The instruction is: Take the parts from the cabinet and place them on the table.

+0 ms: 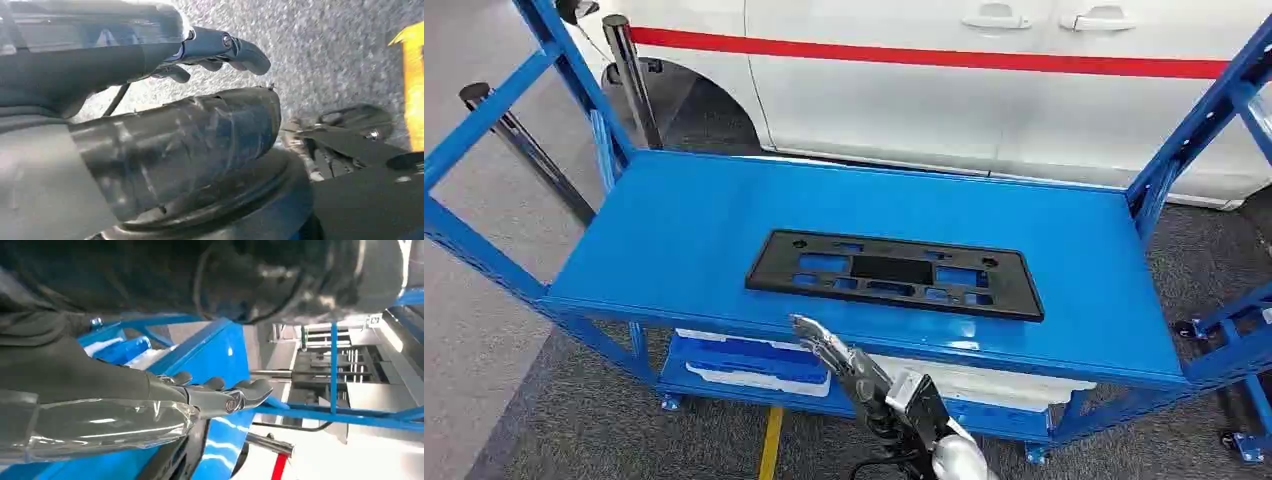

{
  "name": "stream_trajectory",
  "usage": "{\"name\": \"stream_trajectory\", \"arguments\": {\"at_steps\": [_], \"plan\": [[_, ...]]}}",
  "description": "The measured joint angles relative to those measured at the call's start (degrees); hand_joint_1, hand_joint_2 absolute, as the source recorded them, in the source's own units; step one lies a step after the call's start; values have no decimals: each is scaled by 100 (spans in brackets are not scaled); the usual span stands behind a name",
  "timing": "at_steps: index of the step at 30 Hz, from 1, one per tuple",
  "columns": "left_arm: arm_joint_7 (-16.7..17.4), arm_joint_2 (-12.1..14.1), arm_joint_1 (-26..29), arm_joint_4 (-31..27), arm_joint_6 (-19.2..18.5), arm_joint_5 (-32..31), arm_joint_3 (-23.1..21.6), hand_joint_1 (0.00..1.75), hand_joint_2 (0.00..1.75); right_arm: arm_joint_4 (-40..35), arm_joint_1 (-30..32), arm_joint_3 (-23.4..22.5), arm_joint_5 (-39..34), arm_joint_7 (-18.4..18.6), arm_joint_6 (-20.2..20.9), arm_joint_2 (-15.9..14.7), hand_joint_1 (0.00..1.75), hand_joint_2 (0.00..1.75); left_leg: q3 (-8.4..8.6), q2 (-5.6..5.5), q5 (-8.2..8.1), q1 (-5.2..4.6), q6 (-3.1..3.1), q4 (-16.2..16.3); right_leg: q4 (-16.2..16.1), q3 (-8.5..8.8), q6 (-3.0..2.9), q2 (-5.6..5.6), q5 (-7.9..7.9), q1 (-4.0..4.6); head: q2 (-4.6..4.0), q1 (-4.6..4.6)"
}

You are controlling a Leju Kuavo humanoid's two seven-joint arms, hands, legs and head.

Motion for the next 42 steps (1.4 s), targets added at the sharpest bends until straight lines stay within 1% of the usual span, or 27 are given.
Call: {"name": "stream_trajectory", "arguments": {"at_steps": [1, 2, 3, 5, 8, 9, 11, 12, 13, 14, 16, 17, 18, 21, 22, 23, 25, 27, 28, 29, 30, 32, 33, 38, 39, 40, 42], "plan": [[0, 6, -2, 0, 2, 0, 0, 0, 0, 0, -1, 0, 0, -2, 0, 0, 0, 0, 192, 1, 393, -1, 30, -552, 2, 73, 18, -1, -39, 1, 0, 0], [0, 7, 4, 0, 4, -2, 0, 0, 0, 0, -1, 0, 0, -2, 0, 0, 0, 0, 273, 1, 478, -13, 61, -792, -3, 82, 43, -8, -68, 0, 0, 4], [-2, 11, -8, 0, 7, -7, 2, 0, 0, 2, -1, 0, -2, -2, 4, 0, 0, 0, 234, 12, 134, -62, 71, -887, 34, 96, 75, 3, -87, 21, 0, 0], [-9, 13, -26, 0, 28, -9, 2, 0, 0, 2, 8, 0, -11, 5, 15, 0, 0, 0, 294, 5, 347, -62, 180, -857, 40, 89, 150, 1, -149, 35, 0, 0], [-15, 13, -27, 0, 55, -22, 2, 0, 0, -2, -1, 0, -37, 2, 70, 0, 0, 0, 345, 57, 388, -11, 273, -950, 146, 89, 239, 16, -269, 32, 0, 4], [-20, 15, -37, 0, 57, -31, 2, 0, 0, -2, -13, 0, -42, 2, 85, 0, 0, 0, 345, 74, 376, -10, 303, -950, 419, -55, 265, 0, -446, 27, 0, 2], [-20, 15, -43, 0, 57, -44, 2, 0, 0, 0, 10, 0, -42, 2, 96, -2, 0, 0, 349, 129, 353, -23, 338, -950, 1352, -552, 312, -3, -845, -5, 0, 0], [-20, 17, -42, 0, 57, -44, 2, 0, 0, 0, 19, 0, -42, 2, 94, -2, 0, 0, 351, 160, 341, -26, 344, -945, 1639, -732, 323, -4, -899, -18, 0, 2], [-20, 20, -41, 0, 59, -44, 2, 0, 0, 2, 25, 0, -42, 2, 96, -4, 0, 0, 364, 191, 328, -28, 341, -944, 1714, -816, 328, -7, -833, -29, 0, 0], [-20, 20, -36, 0, 59, -44, 2, 0, 0, 2, 26, 0, -42, 2, 94, -9, 0, 0, 390, 224, 307, -28, 339, -944, 1529, -770, 324, -18, -629, -34, 2, 2], [-26, 20, -38, 0, 57, -46, 2, 0, 0, 2, 21, 0, -42, 2, 94, -7, 0, 0, 473, 298, 260, -29, 318, -944, 618, -371, 274, -113, -46, -27, 2, 2], [-31, 17, -32, 0, 57, -46, 2, 0, 0, 2, 10, 0, -42, 2, 94, -7, 0, 0, 508, 313, 235, -31, 300, -944, 168, -189, 229, -254, 100, -1, 0, 2], [-33, 11, -39, 0, 57, -46, 2, 0, 0, 2, -6, 2, -35, 13, 90, -4, 0, 0, 501, 320, 211, -58, 260, -941, 80, -130, 199, -271, 14, 63, 0, 0], [-35, 13, -63, 0, 63, -46, 2, 0, 0, 2, -2, 4, 39, 66, -24, -7, 0, 0, 539, 406, 211, -48, 181, -971, 51, -146, 150, -200, 27, 76, 2, -2], [-35, 13, -71, 0, 66, -48, 2, 0, 0, 2, -6, 4, 48, 81, -37, -4, 0, 0, 568, 420, 198, -80, 141, -979, -14, -120, 109, -170, 55, 26, 0, 2], [-37, 20, -65, 0, 70, -50, 4, 0, 0, 2, -9, 7, 61, 90, -42, -2, 0, 0, 542, 295, 105, -49, 110, -876, -59, -59, 84, -171, 83, -5, 0, -2], [-39, 20, -48, 0, 70, -50, 7, 0, 0, 2, -44, 9, 66, 112, -63, 0, 0, 0, 239, 133, -293, -31, 73, -231, -63, -64, 50, -155, 89, -30, 0, -4], [-44, 22, -23, 0, 70, -50, 9, 0, 0, 13, -44, 9, 81, 131, -105, 0, 0, 0, -175, 93, -602, -14, 38, 604, -56, -67, 39, -125, 82, -25, 0, -4], [-44, 20, -10, 0, 70, -50, 9, 0, 0, 22, -44, 11, 98, 142, -122, 0, 0, 0, -276, 93, -574, -12, 27, 766, -47, -66, 37, -104, 76, -25, 2, -4], [-44, 20, 1, 0, 70, -50, 11, 0, 0, 28, -44, 11, 109, 158, -149, 0, 0, 0, -239, 93, -417, -5, 25, 635, -39, -60, 37, -84, 69, -25, 0, -4], [-46, 20, 4, 0, 70, -50, 9, 0, 0, 28, -45, 11, 131, 182, -186, 0, 0, 175, -94, 93, -172, 2, 27, 283, -24, -52, 46, -61, 55, -28, 0, -4], [-55, 24, 3, 0, 72, -50, 11, 0, 0, 28, -60, 11, 188, 206, -258, 0, 0, 175, 353, 92, 340, 11, 43, -728, 23, -35, 92, -33, 9, -36, 2, -4], [-55, 24, 3, 0, 72, -50, 13, 0, 0, 33, -74, 11, 219, 219, -284, 0, 0, 175, 406, 79, 239, -23, 56, -867, 53, -53, 129, -23, -15, 7, 0, -4], [-61, 28, 13, 0, 70, -55, 20, 0, 0, 81, -176, 63, 617, 376, -568, -24, 0, 175, 424, 88, 313, 2, 254, -953, 113, -95, 266, -12, -60, -27, 0, -2], [-65, 31, 8, 0, 72, -52, 20, 0, 0, 94, -217, 89, 775, 409, -707, -30, 0, 175, 423, 85, 317, 2, 270, -958, 292, -172, 296, -18, -194, -28, 2, 6], [-72, 33, 2, 0, 70, -48, 26, 0, 0, 109, -265, 114, 989, 464, -884, -44, 0, 175, 413, 88, 316, 0, 317, -958, 690, -369, 321, -19, -422, -37, 0, 2], [-87, 33, 11, 0, 70, -42, 48, 0, 0, 166, -309, 182, 1501, 582, -1314, -61, 0, 175, 406, 89, 310, -12, 326, -956, 1546, -794, 353, -19, -770, -45, 0, 2]]}}
